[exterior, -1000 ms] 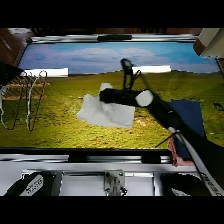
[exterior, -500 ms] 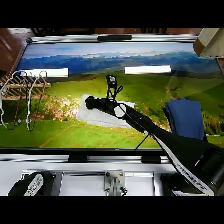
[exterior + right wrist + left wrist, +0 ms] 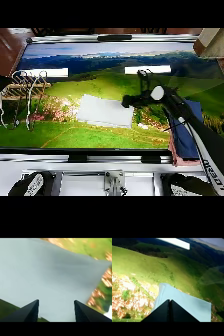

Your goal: Fold the shirts.

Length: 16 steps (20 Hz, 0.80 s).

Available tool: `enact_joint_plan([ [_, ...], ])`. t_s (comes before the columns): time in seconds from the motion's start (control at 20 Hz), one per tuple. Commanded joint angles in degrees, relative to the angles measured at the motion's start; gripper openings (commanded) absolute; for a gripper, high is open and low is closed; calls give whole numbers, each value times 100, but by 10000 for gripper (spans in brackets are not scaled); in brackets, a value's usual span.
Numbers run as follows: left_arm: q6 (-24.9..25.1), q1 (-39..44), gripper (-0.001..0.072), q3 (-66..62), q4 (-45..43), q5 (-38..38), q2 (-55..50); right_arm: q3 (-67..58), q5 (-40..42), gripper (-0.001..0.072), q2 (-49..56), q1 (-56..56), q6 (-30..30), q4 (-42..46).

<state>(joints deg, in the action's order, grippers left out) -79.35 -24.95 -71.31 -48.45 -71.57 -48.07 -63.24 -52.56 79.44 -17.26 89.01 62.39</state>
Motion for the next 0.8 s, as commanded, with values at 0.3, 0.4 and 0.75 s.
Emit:
enact_joint_plan([
  [0.3,87,-2,35,258,-2,55,0,920,227,553,682,525,-728,-1613],
  [0.4,85,-2,35,258,0,39,2,920,459,553,844,525,-772,-1762],
  [0.75,83,-2,36,258,-2,39,2,863,520,78,1200,535,-1504,-2817],
])
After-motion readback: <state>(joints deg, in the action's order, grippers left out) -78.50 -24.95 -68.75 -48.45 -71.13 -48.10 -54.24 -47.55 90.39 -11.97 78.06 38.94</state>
